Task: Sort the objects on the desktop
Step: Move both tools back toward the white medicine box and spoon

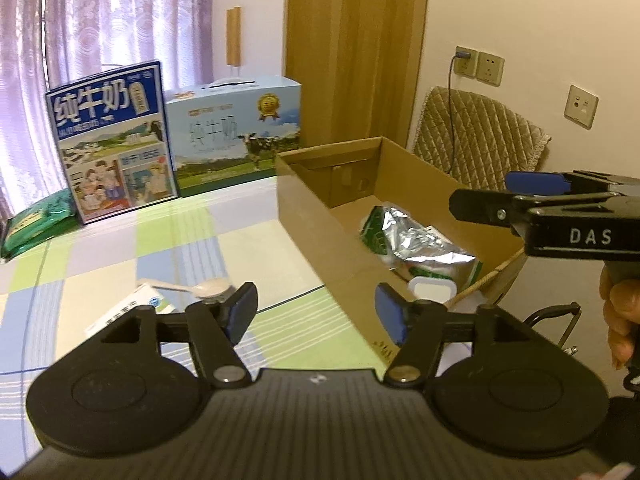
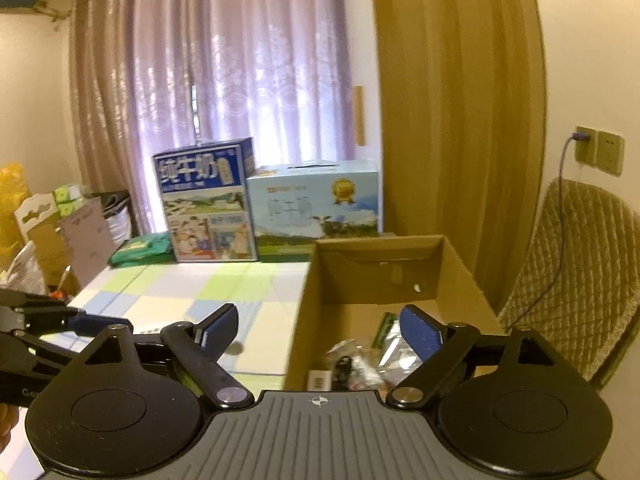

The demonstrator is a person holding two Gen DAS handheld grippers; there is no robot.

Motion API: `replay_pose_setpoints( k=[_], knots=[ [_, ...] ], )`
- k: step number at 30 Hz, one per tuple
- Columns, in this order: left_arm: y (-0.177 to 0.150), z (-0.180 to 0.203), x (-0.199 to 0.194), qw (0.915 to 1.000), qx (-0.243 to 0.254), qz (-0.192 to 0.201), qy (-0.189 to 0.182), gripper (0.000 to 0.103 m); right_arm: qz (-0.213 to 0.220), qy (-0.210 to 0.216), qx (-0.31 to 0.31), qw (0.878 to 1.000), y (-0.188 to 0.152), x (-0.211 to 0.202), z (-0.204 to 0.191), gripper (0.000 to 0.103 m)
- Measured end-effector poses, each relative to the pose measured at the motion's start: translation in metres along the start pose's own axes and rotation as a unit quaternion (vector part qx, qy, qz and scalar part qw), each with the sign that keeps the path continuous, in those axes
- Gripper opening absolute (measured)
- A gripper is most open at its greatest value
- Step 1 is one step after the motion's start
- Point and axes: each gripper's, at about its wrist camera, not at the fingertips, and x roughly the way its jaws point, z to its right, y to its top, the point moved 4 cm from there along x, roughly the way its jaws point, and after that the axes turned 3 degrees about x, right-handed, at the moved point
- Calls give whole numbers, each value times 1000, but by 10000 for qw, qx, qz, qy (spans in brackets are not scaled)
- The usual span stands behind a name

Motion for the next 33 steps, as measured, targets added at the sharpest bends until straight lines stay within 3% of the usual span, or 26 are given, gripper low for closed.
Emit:
replay_pose_setpoints(
  k=[10, 18, 27, 33],
  knots=[
    [-27, -34, -32, 9996, -97, -45, 275, 77, -112, 274, -233, 9993, -8, -3, -41, 101],
    [-63, -76, -48, 9979, -258, -205, 562, 93, -267, 491, -473, 9973, -20, 0, -73, 101],
    [-99, -134, -56, 9929, -465, -465, 990, 99, -512, 853, -835, 9915, -36, 23, -114, 101],
    [-112, -152, -51, 9924, -470, -554, 996, 99, -684, 981, -1098, 9867, -49, 37, -132, 101]
  ],
)
